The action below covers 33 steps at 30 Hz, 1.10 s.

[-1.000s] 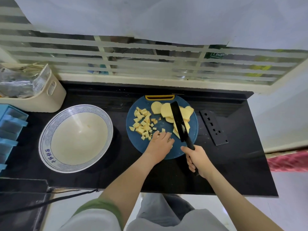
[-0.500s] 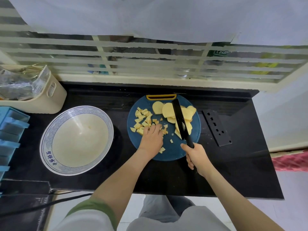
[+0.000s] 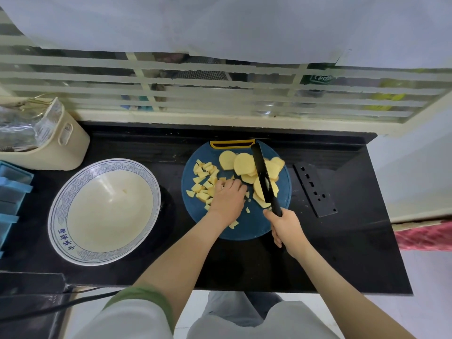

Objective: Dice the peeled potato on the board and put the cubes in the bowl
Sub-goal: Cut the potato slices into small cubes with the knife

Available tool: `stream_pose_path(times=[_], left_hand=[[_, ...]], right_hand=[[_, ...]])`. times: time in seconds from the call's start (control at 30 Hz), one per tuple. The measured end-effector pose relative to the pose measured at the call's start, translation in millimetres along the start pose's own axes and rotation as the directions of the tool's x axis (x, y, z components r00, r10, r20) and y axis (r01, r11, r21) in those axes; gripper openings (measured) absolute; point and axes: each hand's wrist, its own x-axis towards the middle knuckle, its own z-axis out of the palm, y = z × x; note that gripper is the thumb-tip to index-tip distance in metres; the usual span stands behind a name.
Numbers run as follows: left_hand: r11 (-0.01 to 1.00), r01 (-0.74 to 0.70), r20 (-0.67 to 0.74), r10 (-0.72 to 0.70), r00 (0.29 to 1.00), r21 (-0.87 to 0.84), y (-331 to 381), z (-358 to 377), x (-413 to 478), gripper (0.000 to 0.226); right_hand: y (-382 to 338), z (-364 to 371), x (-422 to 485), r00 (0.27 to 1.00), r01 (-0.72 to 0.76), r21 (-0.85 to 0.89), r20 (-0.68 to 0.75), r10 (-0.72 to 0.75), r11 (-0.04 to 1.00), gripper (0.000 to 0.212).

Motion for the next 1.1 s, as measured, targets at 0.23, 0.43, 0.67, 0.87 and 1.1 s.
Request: stream_pose_path(times=[0.23,0.43,0.67,0.87,1.1], left_hand=[[0.993,0.055,0.104,-0.066,0.992,0.103,-6,-3,2,0.032],[1.000,-0.012,-0.007,0.012,1.000,0.000,-5,-5,0,0.036],[0.984,-0.167,-0.029,0.169,0.985,0.064,-5,5,1,0.038],[0.981,-0.189,-0.164,0.192,0.968,0.034,-11,9,-13,0.032],[0.925,-0.372,-0.104,0.378,0.920,0.079,-5,25,-27,0.042]], right_hand=[[-4,-1,5,1.000,-0.004,-0.008,-0.001,0.004,1.000,0.029],[-9,-1,7,1.000,0.002,0.005,-0.013,-0.002,1.000,0.028],[-10,0,9,0.999,-0.008,0.026,-0.037,0.009,1.000,0.027],[-6,0,9,0.998,-0.006,0.021,-0.063,0.007,1.000,0.027],[-4,2,4,0.998,0.006,0.034,-0.068,-0.004,0.999,0.028]])
